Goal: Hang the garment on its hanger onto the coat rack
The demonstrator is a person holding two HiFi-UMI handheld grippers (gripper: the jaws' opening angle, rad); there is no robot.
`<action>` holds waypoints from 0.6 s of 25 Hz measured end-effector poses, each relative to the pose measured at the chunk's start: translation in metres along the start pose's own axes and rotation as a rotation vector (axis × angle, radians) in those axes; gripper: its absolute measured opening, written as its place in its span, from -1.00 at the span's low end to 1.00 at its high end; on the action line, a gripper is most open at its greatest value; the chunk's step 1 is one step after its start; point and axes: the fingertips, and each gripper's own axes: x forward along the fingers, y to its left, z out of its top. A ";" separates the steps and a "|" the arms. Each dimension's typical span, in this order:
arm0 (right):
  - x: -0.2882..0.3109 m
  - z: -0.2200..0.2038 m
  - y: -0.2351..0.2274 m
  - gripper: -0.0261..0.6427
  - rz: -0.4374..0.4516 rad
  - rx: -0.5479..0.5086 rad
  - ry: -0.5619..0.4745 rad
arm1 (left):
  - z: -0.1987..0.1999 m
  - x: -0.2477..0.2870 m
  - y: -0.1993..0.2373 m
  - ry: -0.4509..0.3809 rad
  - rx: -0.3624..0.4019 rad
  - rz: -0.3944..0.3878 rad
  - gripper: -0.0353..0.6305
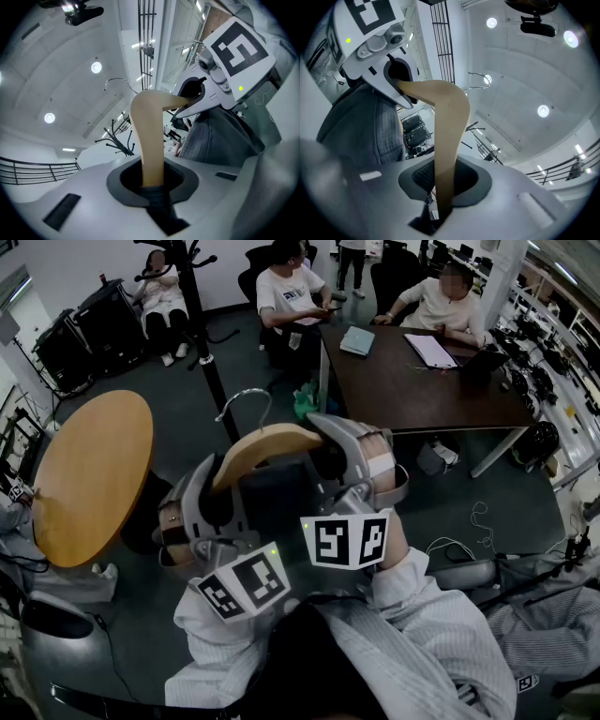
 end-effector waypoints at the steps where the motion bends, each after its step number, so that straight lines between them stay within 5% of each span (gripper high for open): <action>1: 0.002 -0.001 0.001 -0.75 0.000 0.000 -0.003 | -0.002 0.002 -0.001 0.000 0.001 0.001 -0.75; 15: 0.000 -0.010 -0.007 -0.75 0.023 0.017 -0.034 | 0.010 0.004 -0.006 0.025 0.011 0.010 -0.75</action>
